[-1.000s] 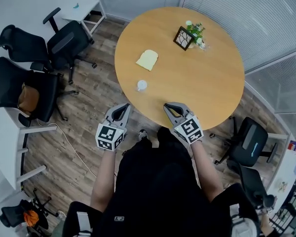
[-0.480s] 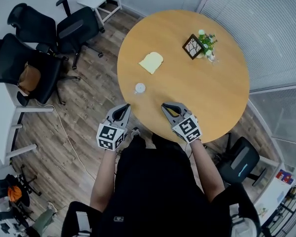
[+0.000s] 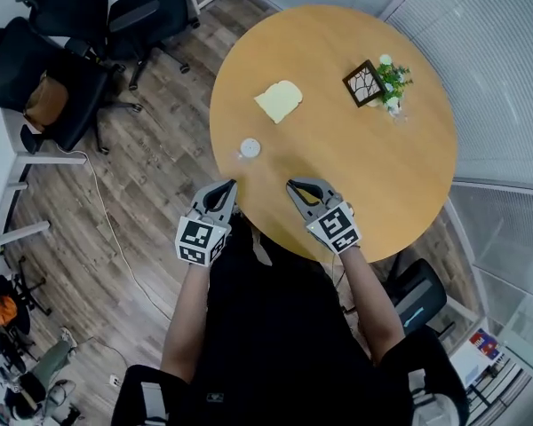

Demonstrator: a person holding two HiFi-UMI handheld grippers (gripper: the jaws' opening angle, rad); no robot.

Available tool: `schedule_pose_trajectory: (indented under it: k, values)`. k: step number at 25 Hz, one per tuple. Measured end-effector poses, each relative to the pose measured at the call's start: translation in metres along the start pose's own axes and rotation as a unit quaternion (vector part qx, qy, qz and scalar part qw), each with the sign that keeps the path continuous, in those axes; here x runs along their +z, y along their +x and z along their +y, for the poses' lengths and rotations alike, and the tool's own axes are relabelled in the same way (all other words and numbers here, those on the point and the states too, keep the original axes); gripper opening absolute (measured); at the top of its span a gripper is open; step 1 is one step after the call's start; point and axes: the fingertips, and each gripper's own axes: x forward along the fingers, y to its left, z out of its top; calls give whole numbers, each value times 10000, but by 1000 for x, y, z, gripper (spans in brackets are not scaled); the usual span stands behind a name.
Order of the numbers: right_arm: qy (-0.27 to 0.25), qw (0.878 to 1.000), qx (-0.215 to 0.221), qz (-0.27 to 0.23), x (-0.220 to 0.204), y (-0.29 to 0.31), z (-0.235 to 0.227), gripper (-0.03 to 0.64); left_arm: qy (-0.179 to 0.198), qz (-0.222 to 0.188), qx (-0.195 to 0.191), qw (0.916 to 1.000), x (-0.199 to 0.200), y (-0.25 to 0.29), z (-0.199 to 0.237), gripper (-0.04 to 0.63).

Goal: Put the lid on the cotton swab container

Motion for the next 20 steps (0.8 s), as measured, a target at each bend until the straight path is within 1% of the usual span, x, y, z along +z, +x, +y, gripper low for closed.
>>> schedule_pose_trajectory:
  k: [1, 3, 7, 13, 17, 20]
  values:
    - [10, 10000, 23, 46, -3, 4, 0, 6, 14, 44, -1, 10000, -4, 1, 0, 6]
    - [-9, 9998, 70, 161, -8, 12, 0, 7, 183, 199, -66, 9996, -14, 2, -1, 6]
    - [-203, 9989, 104, 417, -17, 25, 3, 7, 580, 495, -422, 9962, -37, 13, -2, 6]
    - [-60, 9986, -139, 515, -16, 44, 3, 8, 676, 633, -609, 9938, -60, 30, 19, 6]
    - [62, 9981, -333, 512, -16, 55, -2, 7, 774, 727, -917, 9901, -74, 46, 23, 6]
    - [146, 9976, -504, 451, -17, 63, -9, 8, 911, 903, -1105, 9856, -89, 56, 28, 6]
